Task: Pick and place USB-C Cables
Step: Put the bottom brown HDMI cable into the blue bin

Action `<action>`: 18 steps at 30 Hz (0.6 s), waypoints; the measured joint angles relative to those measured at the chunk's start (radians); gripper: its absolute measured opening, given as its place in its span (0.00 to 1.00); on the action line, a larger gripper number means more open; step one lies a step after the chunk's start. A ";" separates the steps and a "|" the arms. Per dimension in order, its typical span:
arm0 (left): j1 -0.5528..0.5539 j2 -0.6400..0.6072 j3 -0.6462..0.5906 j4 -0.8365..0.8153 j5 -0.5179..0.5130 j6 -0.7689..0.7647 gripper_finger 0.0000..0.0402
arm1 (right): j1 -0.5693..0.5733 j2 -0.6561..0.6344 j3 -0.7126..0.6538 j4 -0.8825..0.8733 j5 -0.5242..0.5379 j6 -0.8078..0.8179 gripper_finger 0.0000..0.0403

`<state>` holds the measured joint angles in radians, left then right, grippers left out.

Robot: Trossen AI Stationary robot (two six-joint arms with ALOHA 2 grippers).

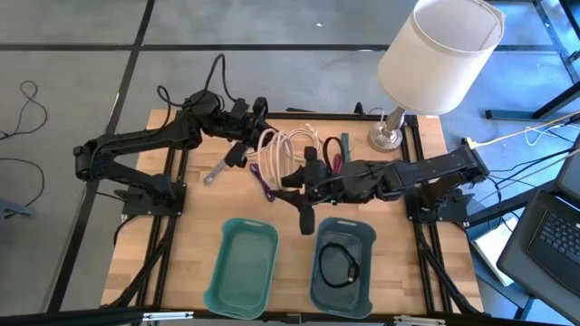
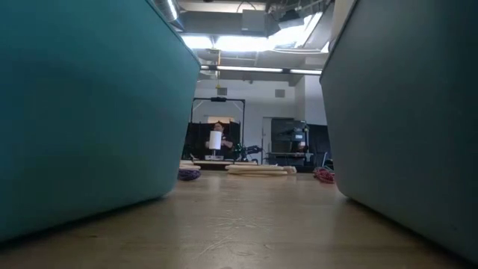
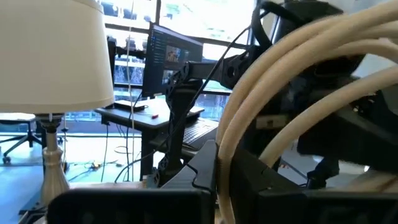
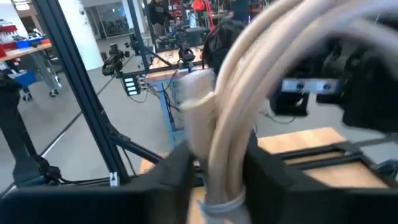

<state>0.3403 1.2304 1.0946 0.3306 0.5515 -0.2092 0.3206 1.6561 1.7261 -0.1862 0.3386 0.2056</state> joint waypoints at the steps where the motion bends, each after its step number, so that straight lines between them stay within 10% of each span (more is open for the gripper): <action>1: -0.001 0.000 0.000 0.001 0.000 0.001 0.07 | 0.000 -0.002 0.001 0.002 -0.001 -0.010 0.16; 18: 0.022 -0.137 0.001 -0.342 0.000 0.061 0.34 | 0.107 -0.215 0.000 -0.528 0.314 0.217 0.16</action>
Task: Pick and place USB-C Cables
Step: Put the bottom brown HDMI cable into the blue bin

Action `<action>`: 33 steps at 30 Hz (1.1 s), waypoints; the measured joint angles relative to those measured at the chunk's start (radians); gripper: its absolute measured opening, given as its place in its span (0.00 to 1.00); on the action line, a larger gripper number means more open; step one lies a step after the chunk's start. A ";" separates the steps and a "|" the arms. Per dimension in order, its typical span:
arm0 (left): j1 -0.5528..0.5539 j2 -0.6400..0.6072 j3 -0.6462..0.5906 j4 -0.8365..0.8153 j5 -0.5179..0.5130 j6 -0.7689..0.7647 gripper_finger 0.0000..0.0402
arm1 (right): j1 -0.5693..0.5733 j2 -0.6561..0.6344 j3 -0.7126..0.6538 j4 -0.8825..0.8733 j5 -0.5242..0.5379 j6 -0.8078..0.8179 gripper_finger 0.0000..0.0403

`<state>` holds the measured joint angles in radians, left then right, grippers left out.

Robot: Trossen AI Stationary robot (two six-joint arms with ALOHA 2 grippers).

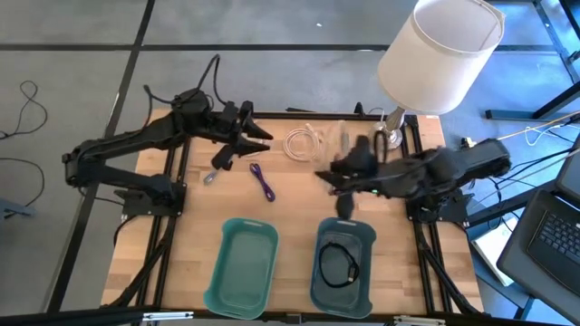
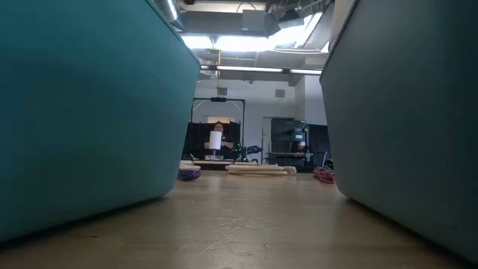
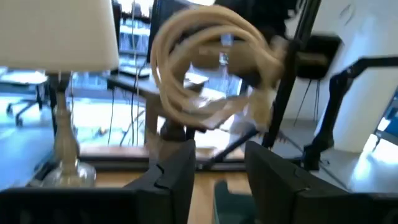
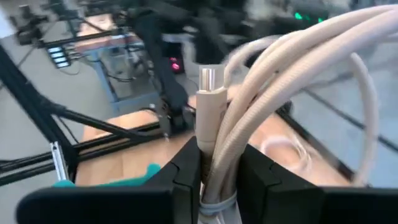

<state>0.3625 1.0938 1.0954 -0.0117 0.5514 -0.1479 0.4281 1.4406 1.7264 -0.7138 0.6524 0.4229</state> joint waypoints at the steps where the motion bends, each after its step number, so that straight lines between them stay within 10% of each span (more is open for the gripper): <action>1: 0.003 -0.017 0.000 -0.041 0.000 0.006 0.35 | 0.017 -0.009 0.000 -0.053 -0.002 0.065 0.16; 19: 0.007 -0.154 0.000 -0.177 -0.275 0.154 0.35 | 0.278 0.293 -0.001 -0.488 -0.382 1.026 0.16; 33: 0.007 -0.152 0.000 -0.180 -0.410 0.223 0.35 | 0.307 0.480 -0.001 -0.450 -0.450 1.140 0.16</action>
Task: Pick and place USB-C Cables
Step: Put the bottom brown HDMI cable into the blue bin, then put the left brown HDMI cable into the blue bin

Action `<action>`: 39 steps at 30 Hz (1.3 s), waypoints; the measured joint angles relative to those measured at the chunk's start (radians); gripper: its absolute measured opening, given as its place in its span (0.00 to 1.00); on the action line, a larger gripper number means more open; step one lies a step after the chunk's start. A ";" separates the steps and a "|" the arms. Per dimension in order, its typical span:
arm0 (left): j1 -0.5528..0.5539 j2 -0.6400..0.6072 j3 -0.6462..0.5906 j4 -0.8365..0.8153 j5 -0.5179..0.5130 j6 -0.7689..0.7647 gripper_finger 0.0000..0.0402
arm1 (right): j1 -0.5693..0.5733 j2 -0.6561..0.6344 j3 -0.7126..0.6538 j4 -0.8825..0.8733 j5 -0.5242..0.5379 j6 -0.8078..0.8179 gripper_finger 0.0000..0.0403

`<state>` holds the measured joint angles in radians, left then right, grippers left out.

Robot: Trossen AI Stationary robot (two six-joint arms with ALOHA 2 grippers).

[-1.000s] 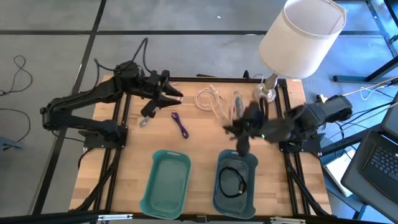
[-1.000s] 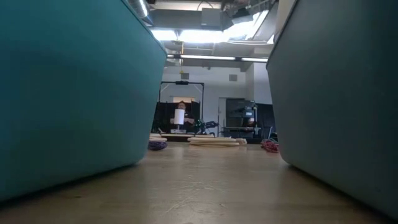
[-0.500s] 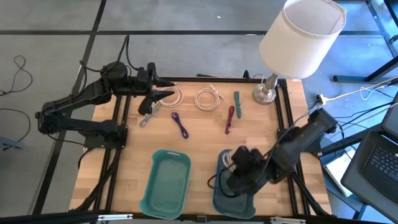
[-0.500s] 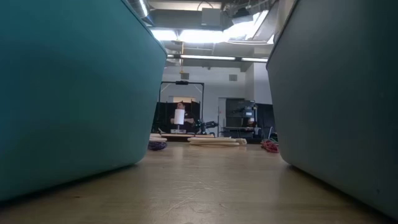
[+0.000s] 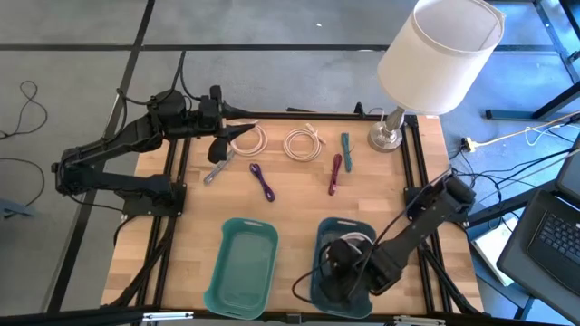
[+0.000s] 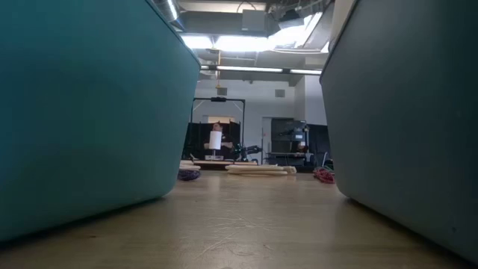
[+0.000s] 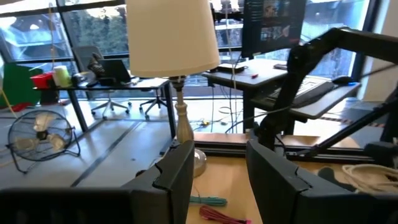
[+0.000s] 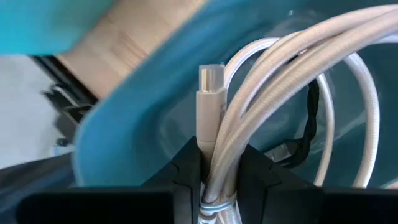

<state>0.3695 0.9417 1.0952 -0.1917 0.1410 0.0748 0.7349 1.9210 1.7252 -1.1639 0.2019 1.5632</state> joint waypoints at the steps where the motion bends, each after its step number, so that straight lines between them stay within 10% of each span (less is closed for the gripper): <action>1: 0.000 0.000 0.000 0.000 0.000 0.000 0.35 | 0.000 0.014 0.000 0.001 -0.011 0.000 0.16; 15: 0.000 0.000 0.000 0.000 0.001 0.001 0.35 | -0.017 0.094 0.000 0.001 -0.036 0.001 0.17; 27: 0.000 0.000 0.000 0.000 -0.003 0.034 0.35 | -0.044 0.085 0.000 -0.018 -0.040 0.024 0.59; 39: 0.000 0.001 0.000 -0.330 -0.062 0.003 0.35 | -0.035 0.031 0.389 -0.399 0.445 -0.107 0.43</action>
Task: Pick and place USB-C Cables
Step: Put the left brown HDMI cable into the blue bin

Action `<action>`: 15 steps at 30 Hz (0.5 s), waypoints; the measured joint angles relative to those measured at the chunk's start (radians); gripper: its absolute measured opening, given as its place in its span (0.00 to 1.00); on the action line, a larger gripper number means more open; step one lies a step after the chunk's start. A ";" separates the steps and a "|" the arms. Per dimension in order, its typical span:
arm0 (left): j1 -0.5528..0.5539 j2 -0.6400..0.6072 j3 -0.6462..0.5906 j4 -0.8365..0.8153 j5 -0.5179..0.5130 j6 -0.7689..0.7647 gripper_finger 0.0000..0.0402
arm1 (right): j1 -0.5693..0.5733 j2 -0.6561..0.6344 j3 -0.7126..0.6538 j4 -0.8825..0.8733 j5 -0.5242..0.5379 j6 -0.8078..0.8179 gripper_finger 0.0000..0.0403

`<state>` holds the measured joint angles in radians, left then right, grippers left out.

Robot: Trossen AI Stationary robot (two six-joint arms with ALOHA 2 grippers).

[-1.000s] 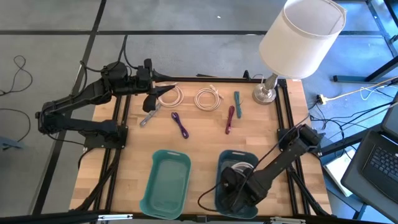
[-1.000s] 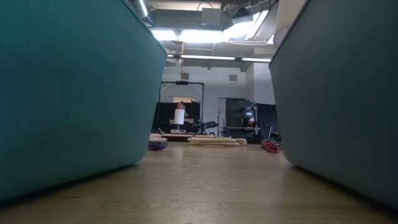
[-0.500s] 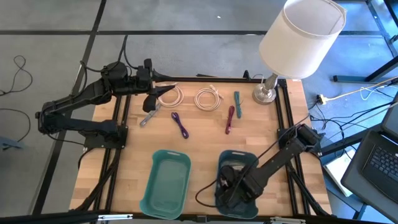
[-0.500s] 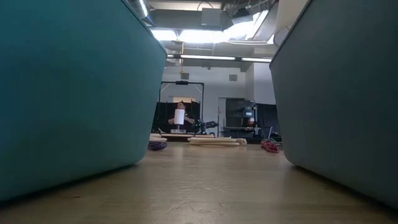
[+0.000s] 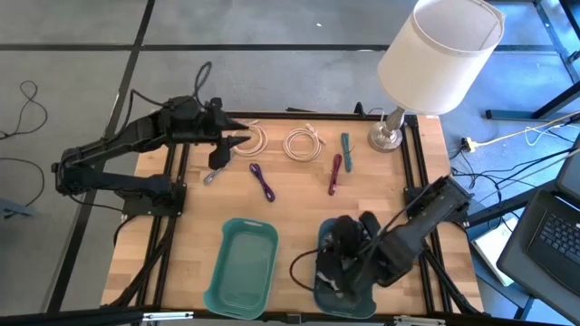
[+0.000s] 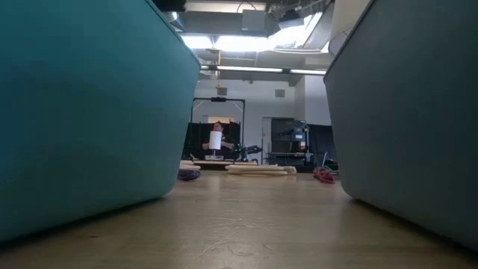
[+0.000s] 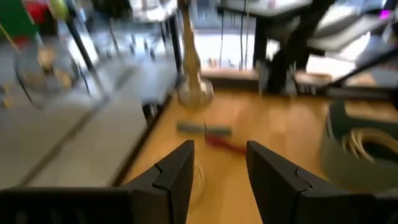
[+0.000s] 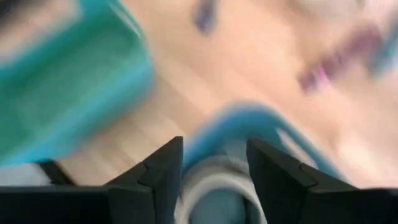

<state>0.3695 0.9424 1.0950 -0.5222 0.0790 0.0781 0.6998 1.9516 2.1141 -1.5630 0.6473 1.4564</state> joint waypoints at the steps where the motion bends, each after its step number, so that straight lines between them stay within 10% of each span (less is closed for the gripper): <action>1: 0.000 0.000 0.000 -0.045 -0.002 -0.010 0.35 | 0.000 -0.002 0.038 -0.006 0.057 -0.048 0.41; 9: 0.000 0.019 0.000 -0.360 -0.183 -0.032 0.35 | -0.046 -0.021 0.238 0.020 0.423 -0.456 0.34; 15: 0.012 0.099 -0.062 -0.420 -0.261 0.018 0.35 | -0.121 -0.036 0.228 0.025 0.394 -0.654 0.32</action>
<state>0.3815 1.0416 1.0333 -0.9422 -0.1818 0.0965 0.5792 1.9152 2.3417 -1.5379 1.0410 0.8024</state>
